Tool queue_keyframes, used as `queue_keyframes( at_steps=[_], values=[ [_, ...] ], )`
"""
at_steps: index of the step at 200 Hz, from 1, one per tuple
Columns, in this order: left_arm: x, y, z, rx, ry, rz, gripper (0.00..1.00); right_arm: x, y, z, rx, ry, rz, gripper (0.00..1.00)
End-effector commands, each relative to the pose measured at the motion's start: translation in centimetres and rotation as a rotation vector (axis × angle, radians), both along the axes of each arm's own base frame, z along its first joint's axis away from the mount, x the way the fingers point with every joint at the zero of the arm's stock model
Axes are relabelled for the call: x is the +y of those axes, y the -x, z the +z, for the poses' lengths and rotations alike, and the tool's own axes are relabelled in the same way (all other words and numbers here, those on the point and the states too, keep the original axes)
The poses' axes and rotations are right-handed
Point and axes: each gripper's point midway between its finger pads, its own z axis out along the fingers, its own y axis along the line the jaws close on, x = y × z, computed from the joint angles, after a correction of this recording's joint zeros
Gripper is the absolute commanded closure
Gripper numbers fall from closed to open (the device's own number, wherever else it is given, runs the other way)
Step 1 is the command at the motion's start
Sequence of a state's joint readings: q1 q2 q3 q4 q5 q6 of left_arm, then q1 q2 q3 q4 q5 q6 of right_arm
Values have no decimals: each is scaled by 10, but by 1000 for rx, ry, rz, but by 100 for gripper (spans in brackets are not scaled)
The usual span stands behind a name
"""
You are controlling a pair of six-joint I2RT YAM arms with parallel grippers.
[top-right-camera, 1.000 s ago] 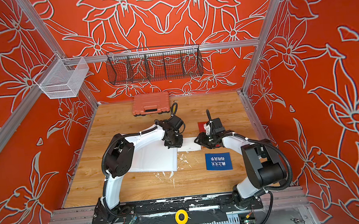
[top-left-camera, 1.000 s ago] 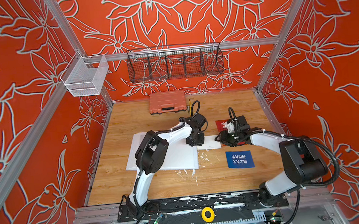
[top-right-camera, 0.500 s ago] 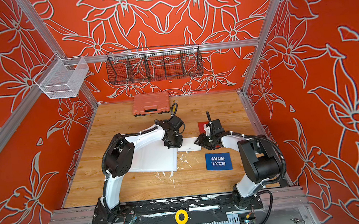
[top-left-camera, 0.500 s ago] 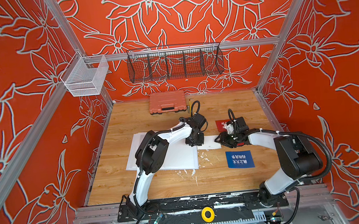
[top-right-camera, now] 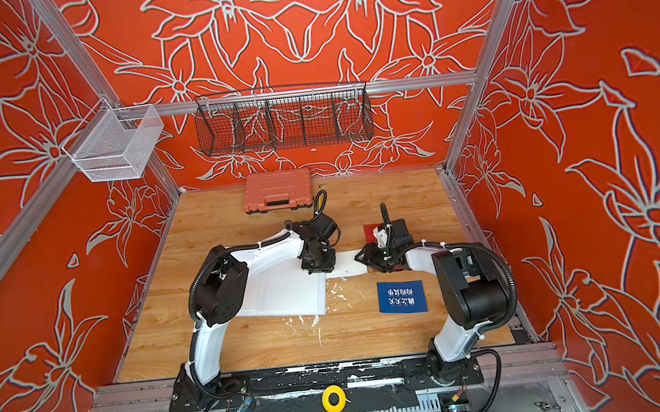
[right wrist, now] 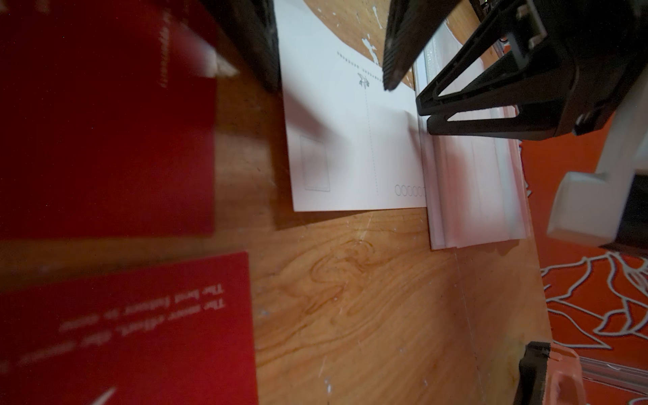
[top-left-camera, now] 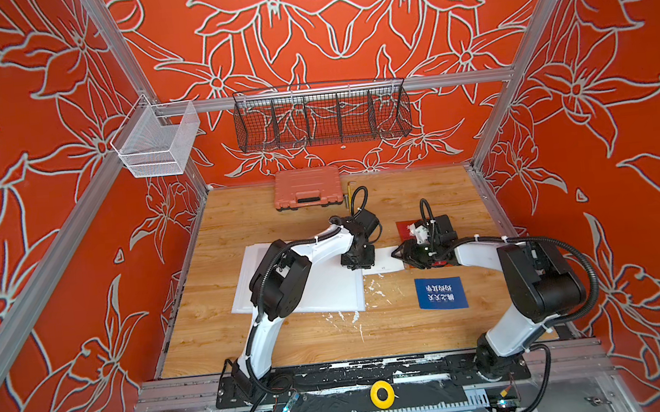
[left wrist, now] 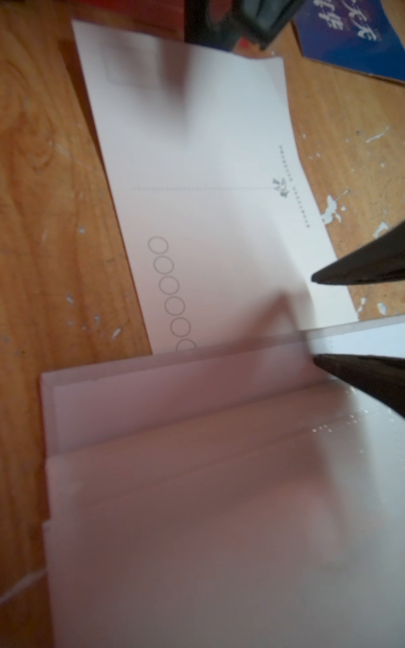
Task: Place the photos into the photo albums
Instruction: Pick up the photo at the center of the board.
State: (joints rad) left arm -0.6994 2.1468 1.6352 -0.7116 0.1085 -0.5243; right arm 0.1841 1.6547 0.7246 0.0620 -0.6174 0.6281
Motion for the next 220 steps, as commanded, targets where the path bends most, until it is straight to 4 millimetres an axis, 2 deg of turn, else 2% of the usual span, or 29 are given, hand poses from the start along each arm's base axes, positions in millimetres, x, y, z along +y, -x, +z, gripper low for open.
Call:
queue_keyframes(
  at_steps=[1, 90, 165, 198, 220],
  values=[
    [5, 7, -12, 45, -23, 13, 67, 8, 16, -11, 60, -42, 24, 51],
    [6, 8, -13, 50, -29, 15, 67, 14, 13, 10, 12, -87, 44, 57],
    [5, 9, -7, 40, -10, 21, 67, 24, 9, 35, -47, -169, 79, 77],
    [4, 8, -3, 37, 2, 22, 67, 26, 9, 36, -48, -178, 86, 92],
    [4, 7, 4, 30, 12, 22, 67, 24, 10, 41, -58, -164, 84, 99]
  ],
)
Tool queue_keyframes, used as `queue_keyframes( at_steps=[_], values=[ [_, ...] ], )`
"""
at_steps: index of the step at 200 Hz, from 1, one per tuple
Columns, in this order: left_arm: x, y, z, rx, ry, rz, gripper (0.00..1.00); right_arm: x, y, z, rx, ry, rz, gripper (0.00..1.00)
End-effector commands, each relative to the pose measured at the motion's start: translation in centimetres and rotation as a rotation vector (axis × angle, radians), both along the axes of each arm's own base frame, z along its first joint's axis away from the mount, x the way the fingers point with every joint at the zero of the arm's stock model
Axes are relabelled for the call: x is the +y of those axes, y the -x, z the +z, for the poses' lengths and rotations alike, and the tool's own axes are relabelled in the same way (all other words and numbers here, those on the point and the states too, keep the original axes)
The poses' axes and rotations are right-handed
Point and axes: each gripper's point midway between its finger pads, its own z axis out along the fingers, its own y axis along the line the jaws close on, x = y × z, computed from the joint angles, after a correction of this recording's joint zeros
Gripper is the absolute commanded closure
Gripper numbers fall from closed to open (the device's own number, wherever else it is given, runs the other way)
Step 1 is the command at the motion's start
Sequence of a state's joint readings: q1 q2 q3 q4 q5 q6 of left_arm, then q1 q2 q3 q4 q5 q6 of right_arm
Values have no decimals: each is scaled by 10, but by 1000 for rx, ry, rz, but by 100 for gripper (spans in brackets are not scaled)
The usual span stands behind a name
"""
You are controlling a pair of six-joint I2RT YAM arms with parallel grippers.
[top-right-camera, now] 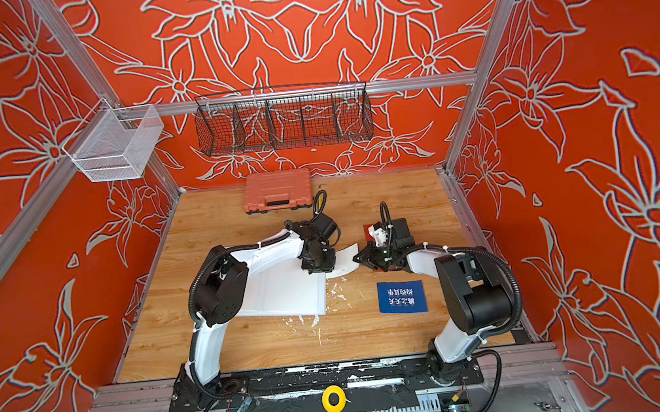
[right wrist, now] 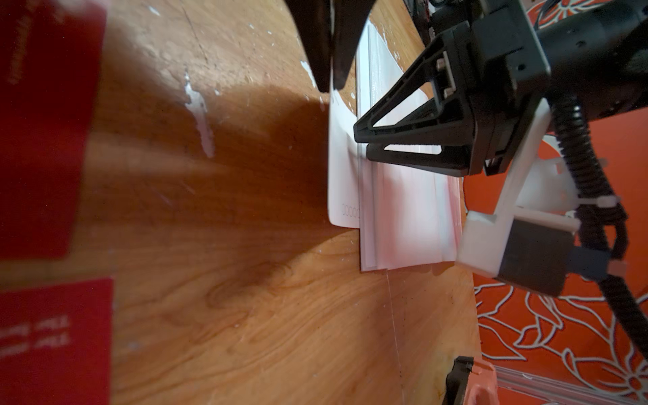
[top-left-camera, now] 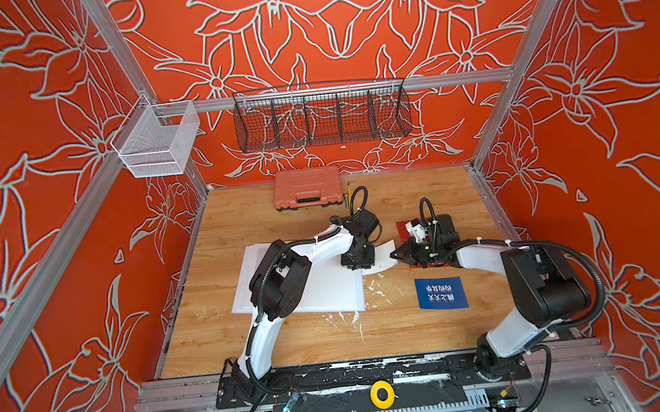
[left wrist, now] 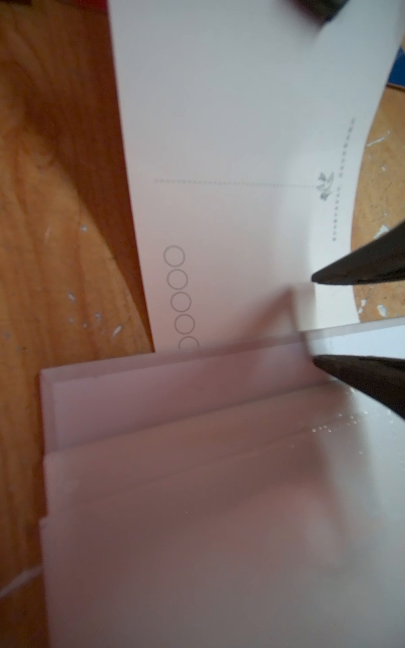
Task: Place the photos into the photo albums
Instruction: Pick up the photo at the center of the board.
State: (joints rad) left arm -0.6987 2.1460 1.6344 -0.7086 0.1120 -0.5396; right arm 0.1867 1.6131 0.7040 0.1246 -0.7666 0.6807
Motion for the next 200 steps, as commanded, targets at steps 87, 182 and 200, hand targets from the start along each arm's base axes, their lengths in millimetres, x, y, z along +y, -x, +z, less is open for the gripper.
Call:
queue_keyframes(
  at_steps=[87, 182, 200],
  values=[
    [16, -4, 99, -108, 129, 31, 51, -41, 17, 61, -138, 257, -82, 100],
    [181, 33, 119, -179, 45, 332, 49, 40, 44, 102, -192, 47, 14, 100],
    [210, 41, 118, -182, 44, 398, 48, 61, 39, 101, -185, 13, 31, 100]
  ],
)
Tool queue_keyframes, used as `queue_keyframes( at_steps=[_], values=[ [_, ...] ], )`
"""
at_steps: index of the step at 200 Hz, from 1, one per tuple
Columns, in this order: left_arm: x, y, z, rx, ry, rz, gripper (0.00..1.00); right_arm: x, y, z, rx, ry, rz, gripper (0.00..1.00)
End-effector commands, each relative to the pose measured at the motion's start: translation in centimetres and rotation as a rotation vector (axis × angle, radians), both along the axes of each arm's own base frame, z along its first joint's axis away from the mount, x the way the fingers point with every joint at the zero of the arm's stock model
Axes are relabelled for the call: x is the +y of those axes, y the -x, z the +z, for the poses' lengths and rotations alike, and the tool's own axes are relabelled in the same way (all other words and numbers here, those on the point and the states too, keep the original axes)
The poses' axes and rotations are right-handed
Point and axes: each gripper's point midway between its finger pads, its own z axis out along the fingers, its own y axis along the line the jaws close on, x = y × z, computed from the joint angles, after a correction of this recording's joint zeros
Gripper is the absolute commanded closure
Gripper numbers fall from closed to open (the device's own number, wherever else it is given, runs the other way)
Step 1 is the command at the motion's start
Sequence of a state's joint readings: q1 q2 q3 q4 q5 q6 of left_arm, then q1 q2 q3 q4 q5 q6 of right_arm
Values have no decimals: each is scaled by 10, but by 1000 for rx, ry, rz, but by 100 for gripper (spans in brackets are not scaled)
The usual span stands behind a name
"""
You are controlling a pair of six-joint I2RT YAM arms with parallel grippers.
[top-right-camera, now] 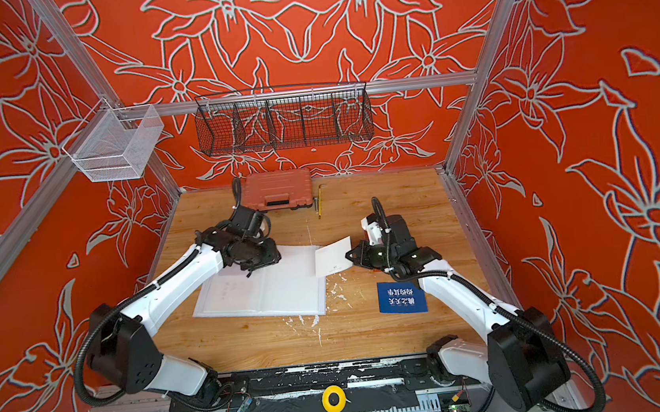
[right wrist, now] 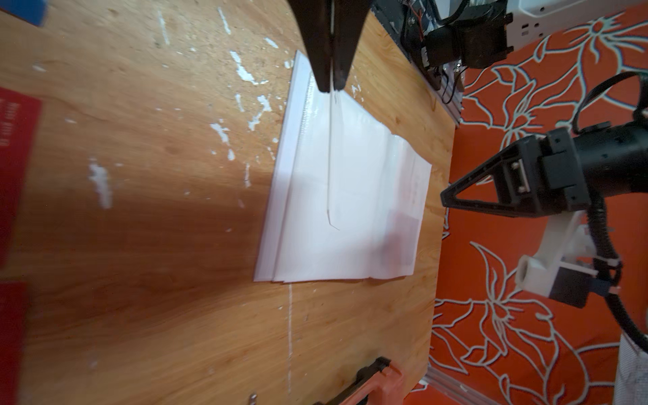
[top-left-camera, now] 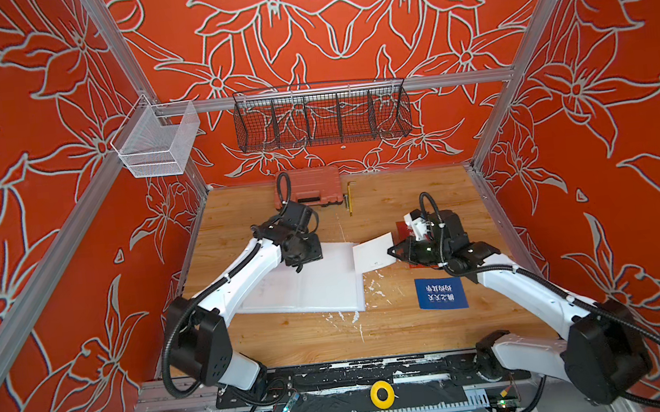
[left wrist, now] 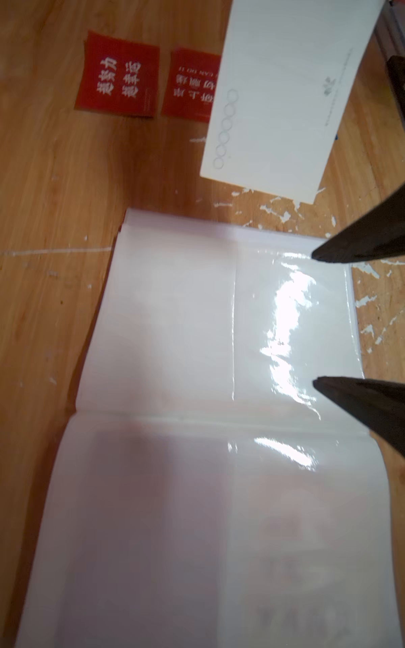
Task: Place the photos into the photo albums
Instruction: Pick up the photo at the center of the board, then insert the photo into the photo album.
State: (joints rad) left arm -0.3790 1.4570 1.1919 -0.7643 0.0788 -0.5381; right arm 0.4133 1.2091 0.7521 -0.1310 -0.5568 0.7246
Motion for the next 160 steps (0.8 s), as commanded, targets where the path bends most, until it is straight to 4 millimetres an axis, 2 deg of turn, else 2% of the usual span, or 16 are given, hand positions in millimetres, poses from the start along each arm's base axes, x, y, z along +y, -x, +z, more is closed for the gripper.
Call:
queue_keyframes(
  at_steps=[1, 40, 83, 133, 160],
  values=[
    [35, 14, 0, 5, -19, 72, 48, 24, -9, 0, 14, -56, -13, 100],
    [79, 31, -15, 15, 17, 212, 47, 69, -24, 2, 17, -113, 46, 100],
    [112, 46, -45, 41, 83, 357, 47, 115, -37, -15, 60, -143, 97, 100],
    [145, 48, -60, 50, 124, 495, 47, 137, -59, -28, 89, -174, 89, 100],
    [167, 51, -64, 20, 135, 606, 47, 146, -68, -42, 118, -184, 82, 100]
  ],
)
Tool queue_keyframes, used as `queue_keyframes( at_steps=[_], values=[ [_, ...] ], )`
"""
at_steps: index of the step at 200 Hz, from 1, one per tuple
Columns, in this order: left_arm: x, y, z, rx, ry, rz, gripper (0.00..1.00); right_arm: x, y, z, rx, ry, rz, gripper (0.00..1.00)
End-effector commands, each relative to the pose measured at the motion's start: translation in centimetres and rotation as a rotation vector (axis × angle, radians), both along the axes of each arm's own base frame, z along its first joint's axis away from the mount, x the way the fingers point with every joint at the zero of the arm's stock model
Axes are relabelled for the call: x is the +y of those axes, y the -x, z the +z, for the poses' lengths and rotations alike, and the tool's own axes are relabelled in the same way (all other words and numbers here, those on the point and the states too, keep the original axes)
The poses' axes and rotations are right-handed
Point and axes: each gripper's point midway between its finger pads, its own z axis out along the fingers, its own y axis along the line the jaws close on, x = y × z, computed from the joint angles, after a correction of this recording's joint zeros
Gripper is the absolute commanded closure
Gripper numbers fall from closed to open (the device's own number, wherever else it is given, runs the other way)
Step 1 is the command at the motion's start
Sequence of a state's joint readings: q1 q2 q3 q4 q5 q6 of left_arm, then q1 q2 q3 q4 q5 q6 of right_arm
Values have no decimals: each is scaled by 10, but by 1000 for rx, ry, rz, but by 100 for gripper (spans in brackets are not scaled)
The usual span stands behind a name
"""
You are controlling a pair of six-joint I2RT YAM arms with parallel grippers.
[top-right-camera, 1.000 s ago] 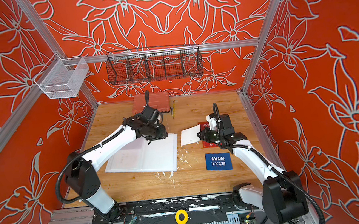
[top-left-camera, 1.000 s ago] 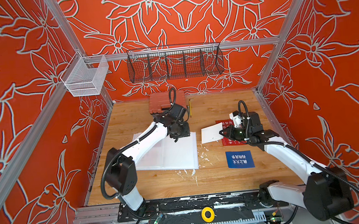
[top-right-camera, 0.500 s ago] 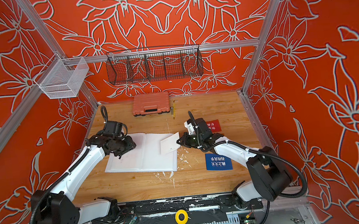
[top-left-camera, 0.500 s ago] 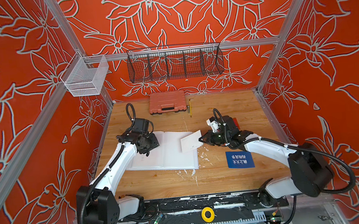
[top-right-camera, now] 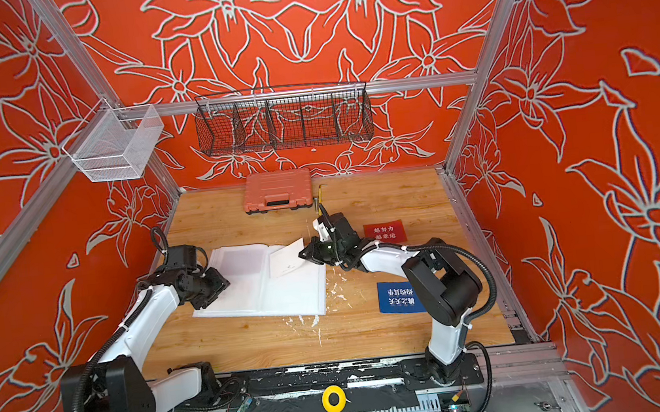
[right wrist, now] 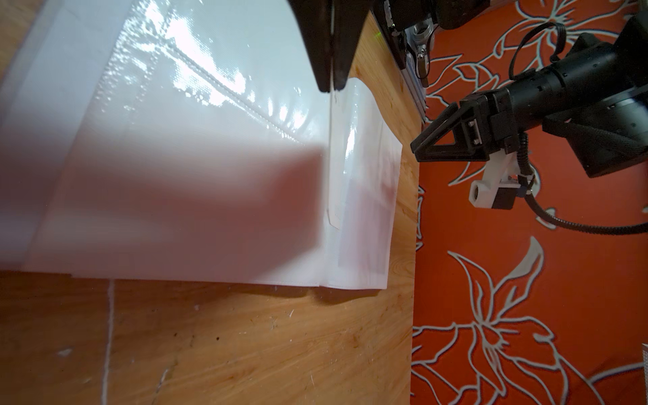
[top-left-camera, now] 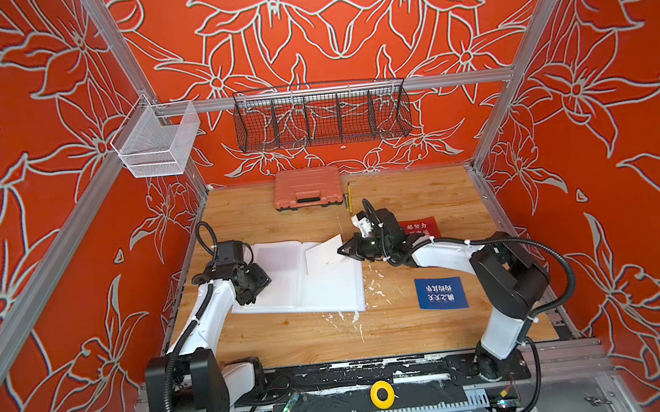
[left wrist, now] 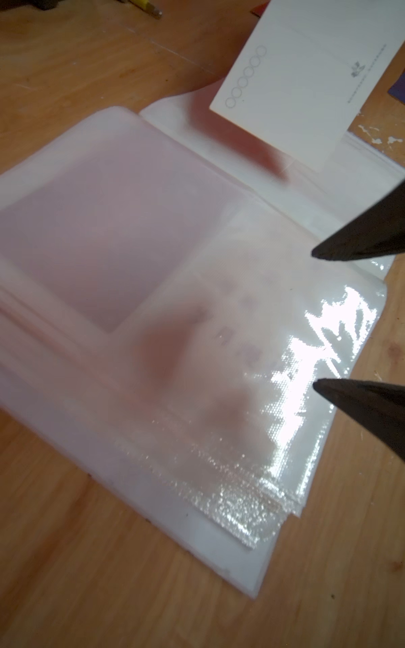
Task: Place the photos into the photo albums
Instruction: Insert the photo into the photo album.
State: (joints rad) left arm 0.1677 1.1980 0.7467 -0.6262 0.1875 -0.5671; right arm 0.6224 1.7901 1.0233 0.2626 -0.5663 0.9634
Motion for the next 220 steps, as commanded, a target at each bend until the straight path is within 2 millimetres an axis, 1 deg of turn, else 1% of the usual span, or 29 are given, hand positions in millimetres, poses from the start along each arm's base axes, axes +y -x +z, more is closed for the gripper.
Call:
queue_keyframes(
  at_steps=[1, 23, 53, 72, 111, 140, 163, 199, 220],
  values=[
    [13, -1, 2, -46, 12, 85, 47, 13, -12, 3, 8, -50, -13, 100],
    [28, 4, 4, -56, -30, 150, 47, 18, -18, -6, 26, -56, -17, 100],
    [37, 5, 5, -72, -56, 189, 47, 22, -25, -18, 46, -53, -27, 100],
    [38, 4, 3, -65, -61, 183, 47, 25, -27, -25, 63, -65, -24, 100],
    [36, -4, -8, -36, -42, 158, 47, 27, -28, -38, 71, -71, -17, 100],
    [38, -8, -16, -12, -41, 162, 47, 34, -27, -45, 76, -133, 3, 100],
    [42, -12, -14, -18, -54, 173, 47, 38, -28, -50, 78, -179, 7, 100],
    [50, -6, -16, 2, -99, 198, 47, 42, -30, -51, 76, -193, 12, 100],
    [50, -3, -19, 10, -103, 202, 47, 46, -33, -52, 76, -189, 10, 99]
  ],
)
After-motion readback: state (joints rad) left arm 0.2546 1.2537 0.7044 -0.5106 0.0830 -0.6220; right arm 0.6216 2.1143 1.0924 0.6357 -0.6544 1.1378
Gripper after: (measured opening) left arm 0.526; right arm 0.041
